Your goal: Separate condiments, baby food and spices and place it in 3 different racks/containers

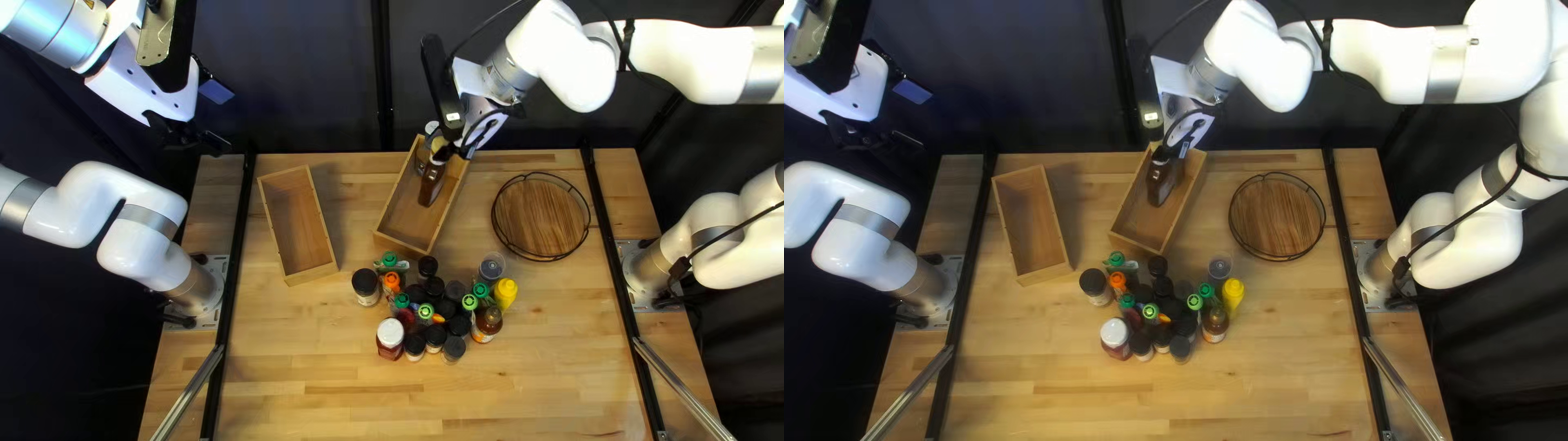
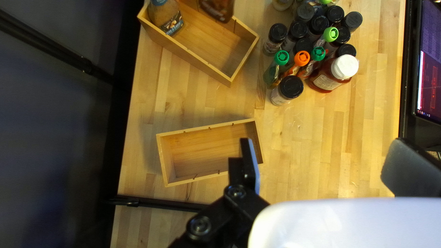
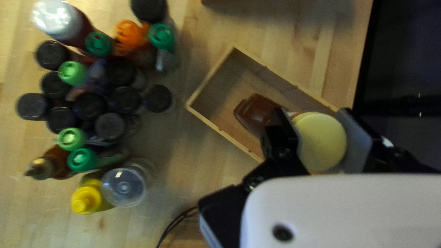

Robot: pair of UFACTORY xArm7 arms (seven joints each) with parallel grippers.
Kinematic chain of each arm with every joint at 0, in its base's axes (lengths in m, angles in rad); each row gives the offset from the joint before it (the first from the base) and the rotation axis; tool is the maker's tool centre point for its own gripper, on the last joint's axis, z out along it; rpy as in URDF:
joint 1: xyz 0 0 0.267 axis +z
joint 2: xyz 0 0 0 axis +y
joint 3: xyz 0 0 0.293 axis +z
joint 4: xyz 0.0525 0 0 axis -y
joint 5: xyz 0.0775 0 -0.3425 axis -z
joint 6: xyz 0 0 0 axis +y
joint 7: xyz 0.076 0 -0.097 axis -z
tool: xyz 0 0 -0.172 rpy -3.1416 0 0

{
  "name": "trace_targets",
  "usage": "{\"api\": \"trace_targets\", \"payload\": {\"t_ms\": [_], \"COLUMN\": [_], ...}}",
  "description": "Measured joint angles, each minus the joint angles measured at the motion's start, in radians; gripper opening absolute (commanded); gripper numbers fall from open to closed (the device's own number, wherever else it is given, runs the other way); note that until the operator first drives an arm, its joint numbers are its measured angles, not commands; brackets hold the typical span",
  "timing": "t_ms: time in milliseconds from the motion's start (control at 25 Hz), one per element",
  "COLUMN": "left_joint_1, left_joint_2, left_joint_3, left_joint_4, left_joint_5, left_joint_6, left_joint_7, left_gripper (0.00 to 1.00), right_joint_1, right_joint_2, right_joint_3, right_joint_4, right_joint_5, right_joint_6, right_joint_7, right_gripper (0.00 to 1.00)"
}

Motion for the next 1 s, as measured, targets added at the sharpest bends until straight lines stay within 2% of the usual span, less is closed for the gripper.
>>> {"api": "trace_targets", "payload": {"t_ms": [400,1000], "left_joint_1": [0.0,0.0], "left_joint_2": [0.0,0.0], "left_joint_3": [0.0,0.0], "left_joint_4": [0.0,0.0], "left_joint_5": [0.0,0.0], "left_joint_6": [0.0,0.0], "left_joint_7": [0.0,0.0], "left_gripper": [1.0,1.0], "right_joint_1": [-0.025,-0.049], "right_joint_2": [0.026,0.036], "right_joint_3": [-0.039,-0.045], "right_joint_4": [-0.059,-0.104], "right_joint_5": [0.022,-0.052], "right_joint_6": [-0.08,-0.129], "right_joint_7": [-0.069,-0.05], "right_gripper": [0.0,0.0]}}
